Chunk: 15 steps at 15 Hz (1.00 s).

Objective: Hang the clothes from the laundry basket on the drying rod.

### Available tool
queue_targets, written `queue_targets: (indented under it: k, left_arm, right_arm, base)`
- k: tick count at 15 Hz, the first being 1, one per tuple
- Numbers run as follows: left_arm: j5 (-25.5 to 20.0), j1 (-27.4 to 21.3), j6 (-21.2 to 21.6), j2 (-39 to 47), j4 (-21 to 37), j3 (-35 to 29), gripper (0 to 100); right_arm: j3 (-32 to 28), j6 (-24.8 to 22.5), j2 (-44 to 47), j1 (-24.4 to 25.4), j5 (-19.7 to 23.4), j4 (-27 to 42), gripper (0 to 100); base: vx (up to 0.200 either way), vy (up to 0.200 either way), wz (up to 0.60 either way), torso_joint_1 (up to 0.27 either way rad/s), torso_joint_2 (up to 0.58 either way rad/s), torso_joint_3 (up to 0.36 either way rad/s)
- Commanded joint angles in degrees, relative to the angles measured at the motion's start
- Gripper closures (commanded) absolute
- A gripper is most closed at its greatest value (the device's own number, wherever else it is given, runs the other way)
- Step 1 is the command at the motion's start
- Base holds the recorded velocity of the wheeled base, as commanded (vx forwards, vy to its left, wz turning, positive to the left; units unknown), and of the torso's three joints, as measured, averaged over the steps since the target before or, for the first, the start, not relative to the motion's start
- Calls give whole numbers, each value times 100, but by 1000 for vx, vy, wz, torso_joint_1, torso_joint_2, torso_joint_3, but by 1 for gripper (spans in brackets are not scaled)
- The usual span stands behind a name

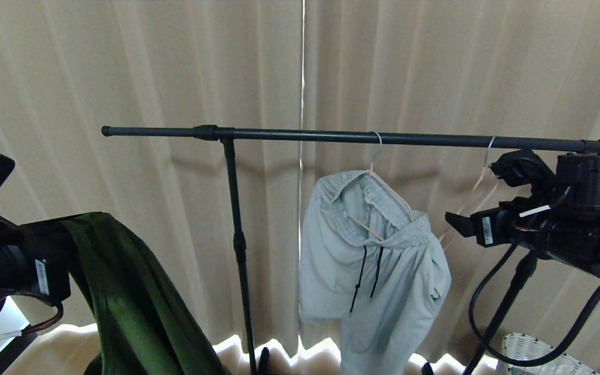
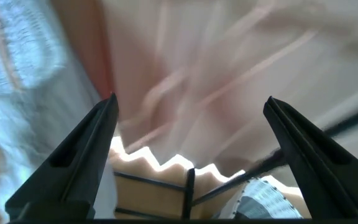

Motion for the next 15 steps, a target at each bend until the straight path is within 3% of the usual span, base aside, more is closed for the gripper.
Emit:
queue_targets:
  k: [1, 5, 11, 15]
  left_arm:
    - [-9, -7, 18, 8, -2, -36, 100]
    - [0, -7, 27, -54, 7, 34, 100]
    - [-9, -24, 27, -71, 7, 34, 100]
    - [-9, -33, 27, -71, 7, 34, 100]
  right_arm:
    - [-32, -1, 274, 14, -39, -23, 0]
    - [-5, 7, 345, -74, -250, 12, 0]
    - [179, -1, 187, -469, -250, 39, 0]
    - [144, 51, 239, -452, -188, -31, 0]
  base:
    - [0, 0, 0, 0, 0, 0]
    - [0, 0, 0, 0, 0, 0]
    - [0, 0, 0, 0, 0, 0]
    - [0, 0, 0, 0, 0, 0]
